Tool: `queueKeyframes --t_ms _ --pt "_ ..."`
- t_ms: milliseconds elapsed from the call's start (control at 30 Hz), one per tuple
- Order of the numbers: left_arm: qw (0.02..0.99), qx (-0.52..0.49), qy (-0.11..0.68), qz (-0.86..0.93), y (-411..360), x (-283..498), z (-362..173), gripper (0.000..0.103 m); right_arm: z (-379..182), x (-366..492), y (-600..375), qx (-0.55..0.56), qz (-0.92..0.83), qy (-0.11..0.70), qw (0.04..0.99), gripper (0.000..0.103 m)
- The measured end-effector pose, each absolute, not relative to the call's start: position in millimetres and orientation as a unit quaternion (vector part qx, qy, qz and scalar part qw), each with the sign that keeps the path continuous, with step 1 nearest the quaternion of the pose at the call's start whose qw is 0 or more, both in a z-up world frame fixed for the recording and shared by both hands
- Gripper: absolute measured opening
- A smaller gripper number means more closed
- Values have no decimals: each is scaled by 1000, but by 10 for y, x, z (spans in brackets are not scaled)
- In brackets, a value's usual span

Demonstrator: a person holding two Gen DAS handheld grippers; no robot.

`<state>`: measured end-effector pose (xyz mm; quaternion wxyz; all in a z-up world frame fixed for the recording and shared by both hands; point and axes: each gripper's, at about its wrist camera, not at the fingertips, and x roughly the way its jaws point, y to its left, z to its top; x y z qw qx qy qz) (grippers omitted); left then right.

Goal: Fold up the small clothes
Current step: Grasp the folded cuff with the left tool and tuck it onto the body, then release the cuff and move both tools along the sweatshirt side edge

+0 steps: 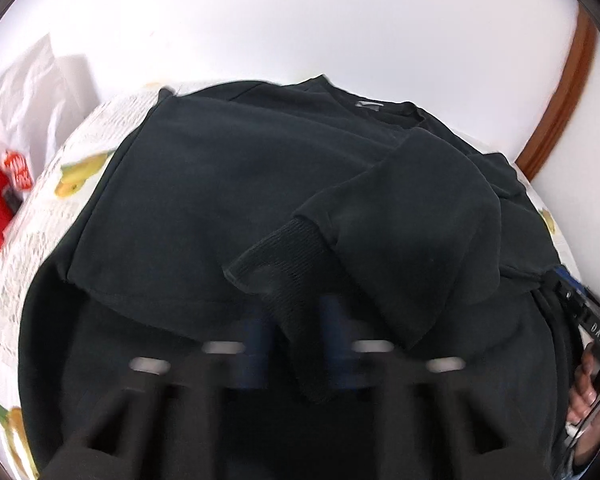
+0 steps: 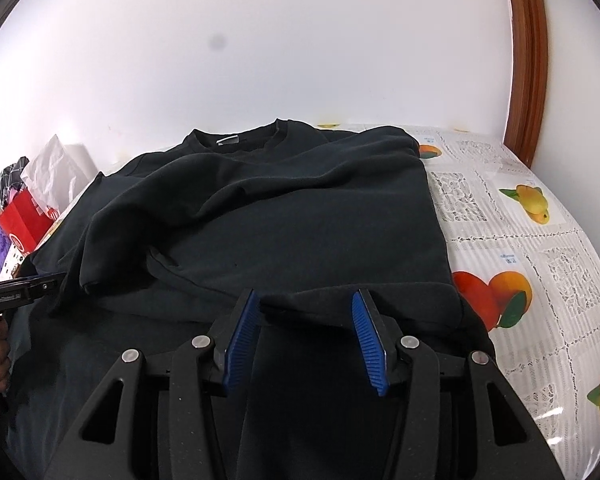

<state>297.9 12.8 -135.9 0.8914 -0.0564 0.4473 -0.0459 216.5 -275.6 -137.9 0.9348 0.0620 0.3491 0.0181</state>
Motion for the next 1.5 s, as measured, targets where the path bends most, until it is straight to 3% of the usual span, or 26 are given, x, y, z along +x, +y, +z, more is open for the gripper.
queueKeyframes --t_ms 400,733,1133,1500 --pt "927 -44 372 28 709 3059 -757 6 -1290 2084 -2966 106 6 312 944 49" --pt "917 -25 394 57 995 3141 -942 7 -1271 2103 -3136 131 -21 300 945 60" --pt "903 0 424 72 913 3035 -1131 11 -1462 2286 -3083 93 -59 363 925 68" --pt "910 -2 410 69 801 2624 -1006 11 -1429 2252 -3041 86 -60 354 929 69"
